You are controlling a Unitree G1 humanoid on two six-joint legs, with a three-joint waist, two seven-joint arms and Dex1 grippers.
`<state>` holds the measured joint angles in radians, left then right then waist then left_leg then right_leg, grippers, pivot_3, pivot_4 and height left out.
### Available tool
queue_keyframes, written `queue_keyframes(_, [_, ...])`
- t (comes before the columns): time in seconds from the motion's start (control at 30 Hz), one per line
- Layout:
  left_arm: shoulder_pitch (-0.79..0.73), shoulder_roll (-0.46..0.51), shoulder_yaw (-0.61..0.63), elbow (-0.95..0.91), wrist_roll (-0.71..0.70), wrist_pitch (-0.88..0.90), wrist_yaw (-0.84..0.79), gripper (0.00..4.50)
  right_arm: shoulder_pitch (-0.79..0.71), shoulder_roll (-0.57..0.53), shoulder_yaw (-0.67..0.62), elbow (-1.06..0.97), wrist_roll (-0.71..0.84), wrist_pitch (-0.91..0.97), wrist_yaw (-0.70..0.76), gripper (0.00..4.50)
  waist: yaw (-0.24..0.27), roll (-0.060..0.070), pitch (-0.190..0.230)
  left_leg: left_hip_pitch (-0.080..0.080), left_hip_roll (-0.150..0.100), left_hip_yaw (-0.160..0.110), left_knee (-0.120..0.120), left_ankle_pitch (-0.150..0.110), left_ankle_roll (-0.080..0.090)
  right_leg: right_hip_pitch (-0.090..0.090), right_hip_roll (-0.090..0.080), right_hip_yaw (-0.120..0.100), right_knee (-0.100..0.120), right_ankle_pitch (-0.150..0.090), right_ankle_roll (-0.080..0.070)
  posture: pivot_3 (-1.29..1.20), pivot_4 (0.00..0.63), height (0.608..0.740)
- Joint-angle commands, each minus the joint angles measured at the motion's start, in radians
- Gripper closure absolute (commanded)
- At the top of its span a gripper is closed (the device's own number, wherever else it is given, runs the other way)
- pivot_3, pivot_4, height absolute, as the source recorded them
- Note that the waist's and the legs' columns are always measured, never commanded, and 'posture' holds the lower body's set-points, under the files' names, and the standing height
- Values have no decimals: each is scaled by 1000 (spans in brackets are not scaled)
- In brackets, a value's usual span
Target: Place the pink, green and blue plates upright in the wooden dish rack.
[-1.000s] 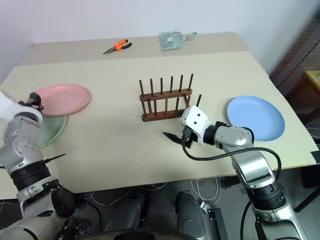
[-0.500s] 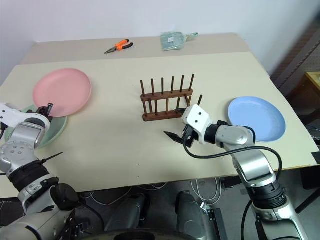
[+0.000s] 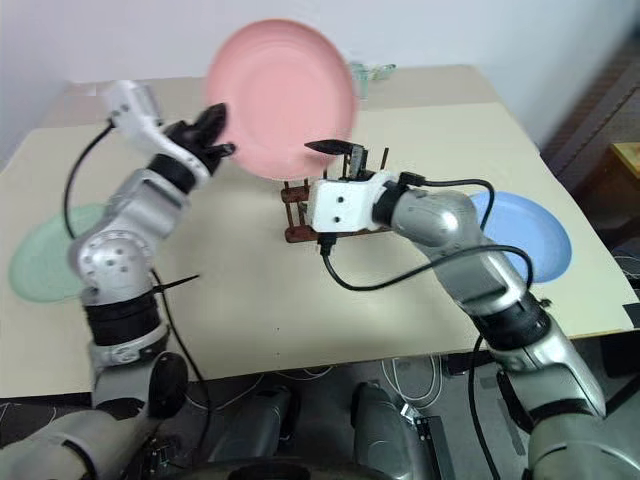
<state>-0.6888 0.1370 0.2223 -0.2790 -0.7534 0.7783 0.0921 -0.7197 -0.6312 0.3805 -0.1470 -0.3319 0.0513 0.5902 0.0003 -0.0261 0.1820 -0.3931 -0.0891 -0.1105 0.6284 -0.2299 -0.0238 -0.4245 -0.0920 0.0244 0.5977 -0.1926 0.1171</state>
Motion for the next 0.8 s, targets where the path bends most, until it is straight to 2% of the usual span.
queue_keyframes(0.03, [-20, -15, -7, -52, -4, -4, 13, 4499, -48, 15, -7, 74, -93, -70, -72, 250, -5, 0, 0, 0, 0, 0, 0, 0, 0, 0, 0, 0, 0, 0, 0, 0, 150, 739])
queue_keyframes(0.1, [-13, -25, -1, -47, -6, -4, 25, 4500, -43, 12, -13, 91, -119, -94, -77, 843, -10, 0, 0, 0, 1, 0, -1, 0, -1, 0, 2, 0, 0, 0, 0, 0, 150, 739])
queue_keyframes(0.23, [3, -24, 17, -38, -20, -4, 20, 4500, -19, 9, -31, 89, -151, -116, -85, 2860, -12, 0, 0, 0, 1, -1, 0, 0, 0, 0, 2, 0, 0, 0, 0, 0, 150, 739])
queue_keyframes(0.3, [4, -39, 42, -30, -51, -5, 24, 3762, -8, 9, -33, 84, -162, -129, -88, 3895, -11, 0, 0, 0, 1, -1, 0, -1, 1, 0, 2, 0, 0, 0, 0, 0, 150, 739])
queue_keyframes(0.37, [-20, -66, 94, -21, -109, -37, 26, 2972, 4, 14, -40, 75, -176, -136, -95, 4500, -8, 0, 0, 0, 1, -1, 0, -1, 1, 0, 2, 0, 0, 0, 0, 0, 150, 739])
queue_keyframes(0.43, [-57, -51, 145, 2, -83, -102, 47, 1946, 20, 15, -55, 62, -192, -131, -108, 4500, -8, 0, 1, -1, 1, -1, 1, 0, 1, 0, 1, 0, 0, 0, 0, 0, 150, 739])
queue_keyframes(0.5, [-66, 24, 173, 48, 35, -172, 84, 1946, 48, 12, -98, 42, -174, -112, -122, 4500, -9, 0, 1, -1, 1, -1, 1, 0, 0, 0, 2, 0, 0, 0, -1, 0, 150, 739])
queue_keyframes(0.6, [21, 194, 118, 90, 220, -262, -6, 1946, 95, 25, -217, -6, -45, -88, -121, 4500, -17, 1, 2, 1, 0, 0, -1, 0, 0, 0, 3, 1, 0, 0, -1, 0, 150, 739])
queue_keyframes(0.67, [102, 282, 69, 112, 291, -342, -127, 1946, 119, 74, -318, -68, 140, -15, -77, 4500, -16, 2, 2, 2, 1, 1, -3, 0, 1, 0, 4, 2, 0, 0, -1, 0, 150, 739])
queue_keyframes(0.73, [205, 354, -2, 114, 341, -421, -284, 1946, 145, 135, -421, -160, 391, 163, -13, 4500, -14, 2, 2, 2, 1, 0, -3, -1, 3, 0, 4, 2, 0, 0, -1, 0, 150, 739])
queue_keyframes(0.8, [338, 417, -114, 59, 359, -489, -495, 1946, 172, 206, -530, -273, 731, 419, -3, 4500, -10, 2, 2, 1, 2, -1, -2, -2, 3, 0, 3, 2, 0, 0, -1, 0, 150, 739])
